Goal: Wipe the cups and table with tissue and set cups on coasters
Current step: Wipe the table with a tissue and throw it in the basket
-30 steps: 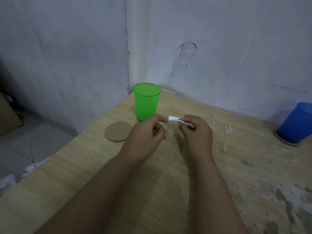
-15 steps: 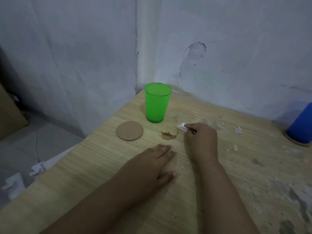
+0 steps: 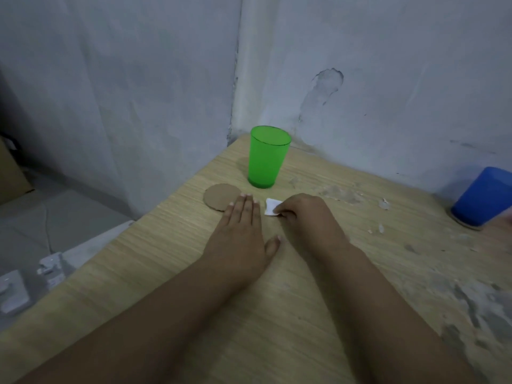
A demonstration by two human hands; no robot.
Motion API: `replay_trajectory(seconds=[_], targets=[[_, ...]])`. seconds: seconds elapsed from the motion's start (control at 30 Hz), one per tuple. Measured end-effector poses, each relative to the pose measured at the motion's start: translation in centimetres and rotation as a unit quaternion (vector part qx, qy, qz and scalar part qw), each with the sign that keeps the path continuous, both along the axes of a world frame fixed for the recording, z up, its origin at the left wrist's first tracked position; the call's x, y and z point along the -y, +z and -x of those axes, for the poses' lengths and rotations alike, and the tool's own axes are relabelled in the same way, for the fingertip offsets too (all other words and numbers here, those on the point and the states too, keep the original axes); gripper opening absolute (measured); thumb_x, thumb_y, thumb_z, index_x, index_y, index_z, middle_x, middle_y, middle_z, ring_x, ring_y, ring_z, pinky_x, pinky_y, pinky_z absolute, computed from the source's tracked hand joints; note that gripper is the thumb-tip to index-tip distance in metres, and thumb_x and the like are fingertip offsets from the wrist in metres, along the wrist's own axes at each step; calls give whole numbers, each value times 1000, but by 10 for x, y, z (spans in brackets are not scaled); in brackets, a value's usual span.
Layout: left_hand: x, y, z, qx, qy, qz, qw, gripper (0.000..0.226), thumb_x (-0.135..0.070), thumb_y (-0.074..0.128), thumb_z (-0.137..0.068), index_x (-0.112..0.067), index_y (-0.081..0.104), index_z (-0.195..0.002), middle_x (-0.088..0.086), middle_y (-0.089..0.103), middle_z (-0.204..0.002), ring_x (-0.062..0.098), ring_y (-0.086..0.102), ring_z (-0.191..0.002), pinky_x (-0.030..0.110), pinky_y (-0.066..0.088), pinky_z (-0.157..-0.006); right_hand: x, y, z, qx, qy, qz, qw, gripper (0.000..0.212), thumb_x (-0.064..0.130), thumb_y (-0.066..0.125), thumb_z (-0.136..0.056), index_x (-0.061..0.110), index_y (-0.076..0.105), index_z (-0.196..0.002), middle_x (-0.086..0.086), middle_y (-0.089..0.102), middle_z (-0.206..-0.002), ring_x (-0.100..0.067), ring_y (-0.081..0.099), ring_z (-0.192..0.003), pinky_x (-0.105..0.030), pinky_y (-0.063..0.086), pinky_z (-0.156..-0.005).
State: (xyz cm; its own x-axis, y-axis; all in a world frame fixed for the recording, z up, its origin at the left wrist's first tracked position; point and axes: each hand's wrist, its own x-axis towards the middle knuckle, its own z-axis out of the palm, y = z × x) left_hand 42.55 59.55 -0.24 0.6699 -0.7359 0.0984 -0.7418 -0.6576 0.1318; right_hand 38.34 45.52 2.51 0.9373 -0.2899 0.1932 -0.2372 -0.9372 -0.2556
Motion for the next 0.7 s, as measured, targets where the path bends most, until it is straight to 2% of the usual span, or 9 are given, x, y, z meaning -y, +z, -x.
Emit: replay_trajectory(seconds=[0.07, 0.13, 0.2, 0.23, 0.37, 0.47, 0.53, 0.6, 0.7], targets=[[1, -1, -3, -15, 13, 4, 1000, 81, -56, 20, -94, -1, -5, -148, 16, -9, -158, 22, -13, -145, 33, -12, -114, 6, 4, 8, -33, -19, 18, 999, 27, 10, 56, -84, 8, 70, -108, -19, 66, -112, -30, 60, -105, -35, 41, -90], [2, -3, -3, -29, 14, 7, 999, 83, -59, 20, -93, -1, -6, -148, 16, -9, -158, 22, -13, -145, 34, -12, -115, 11, 7, 6, -42, -52, 21, 998, 21, 8, 53, -84, 5, 70, -96, -24, 65, -100, -32, 61, -93, -32, 43, -80], [3, -3, -4, -33, 13, 15, 999, 84, -60, 20, -93, -1, -6, -148, 15, -9, -158, 21, -13, -145, 34, -11, -116, 5, 12, -5, -51, -55, 34, 997, 10, 6, 50, -83, 9, 51, -73, -18, 46, -72, -28, 43, -72, -30, 29, -66], [2, -4, -4, -34, 13, 18, 999, 84, -60, 20, -93, -1, -6, -147, 16, -9, -158, 21, -12, -145, 34, -11, -116, 0, 11, -10, -50, -41, 39, 997, 15, 6, 49, -83, 11, 42, -70, -14, 37, -67, -24, 33, -71, -28, 23, -64], [2, -5, -5, -22, 9, 31, 999, 84, -59, 22, -93, -1, -3, -148, 16, -6, -158, 22, -10, -146, 34, -10, -116, -8, 0, -8, 39, -2, 60, 997, 34, 14, 52, -91, 14, 47, -58, -14, 53, -61, -22, 31, -73, -31, 31, -66], [3, -6, -5, -24, 7, 32, 999, 84, -59, 21, -92, 0, -3, -148, 16, -5, -158, 22, -10, -146, 34, -9, -117, 0, -3, 4, 63, 7, 74, 995, 27, 4, 60, -79, 4, 58, -53, -16, 62, -60, -28, 49, -65, -35, 40, -64], [4, -6, -5, -22, 7, 30, 999, 84, -59, 21, -92, 0, -3, -148, 16, -5, -158, 22, -9, -146, 34, -9, -116, 5, -1, 9, 52, 28, 84, 995, 22, -5, 64, -69, 1, 56, -50, -17, 55, -51, -30, 50, -52, -35, 41, -54], [4, -6, -6, -22, 4, 34, 999, 84, -59, 21, -93, 0, -3, -148, 16, -5, -158, 22, -9, -146, 34, -10, -115, 9, 1, 8, 30, 29, 112, 993, 24, -5, 61, -63, 6, 47, -48, -12, 45, -47, -29, 44, -50, -34, 35, -50], [5, -6, -6, -17, 0, 38, 999, 83, -58, 21, -93, -1, -1, -148, 16, -3, -158, 23, -7, -146, 34, -9, -115, 14, -4, -5, 37, -30, 136, 990, 34, 3, 57, -77, 18, 34, -56, -2, 25, -55, -24, 35, -62, -31, 26, -57]])
